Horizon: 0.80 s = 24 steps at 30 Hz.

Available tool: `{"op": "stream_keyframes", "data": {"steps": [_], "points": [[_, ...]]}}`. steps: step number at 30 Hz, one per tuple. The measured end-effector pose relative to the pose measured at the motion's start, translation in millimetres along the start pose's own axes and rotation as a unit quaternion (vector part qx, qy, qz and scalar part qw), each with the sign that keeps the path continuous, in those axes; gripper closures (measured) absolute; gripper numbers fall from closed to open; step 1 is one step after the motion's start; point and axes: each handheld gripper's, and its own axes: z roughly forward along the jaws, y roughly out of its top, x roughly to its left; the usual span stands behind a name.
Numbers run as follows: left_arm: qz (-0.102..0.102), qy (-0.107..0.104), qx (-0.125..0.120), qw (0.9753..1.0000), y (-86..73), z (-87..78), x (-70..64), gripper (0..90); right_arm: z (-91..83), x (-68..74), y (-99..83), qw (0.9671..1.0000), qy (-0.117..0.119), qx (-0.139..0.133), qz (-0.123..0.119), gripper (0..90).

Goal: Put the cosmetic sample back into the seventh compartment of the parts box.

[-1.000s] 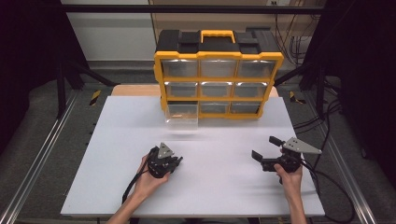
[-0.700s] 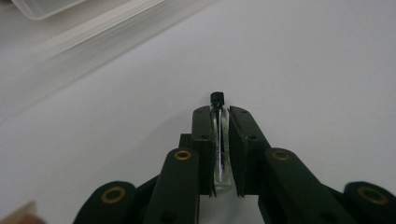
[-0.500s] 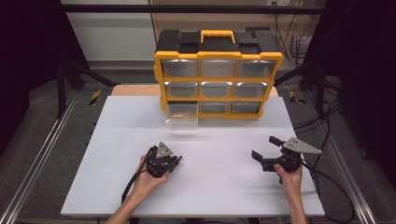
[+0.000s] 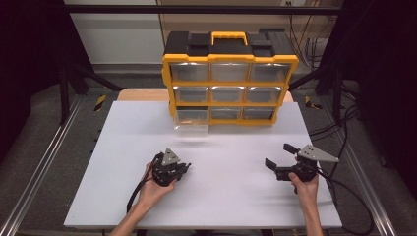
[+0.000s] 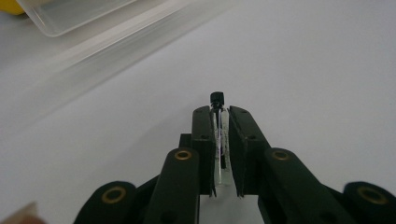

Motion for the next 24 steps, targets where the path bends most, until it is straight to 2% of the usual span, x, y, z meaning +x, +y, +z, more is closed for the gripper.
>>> {"op": "stream_keyframes", "data": {"steps": [24], "points": [[-0.016, 0.002, -0.03, 0.9994, 7.7, -19.2, 10.7, 80.5, -0.4, 0.0, 0.2, 1.0, -0.003, -0.002, 0.0, 0.6]]}}
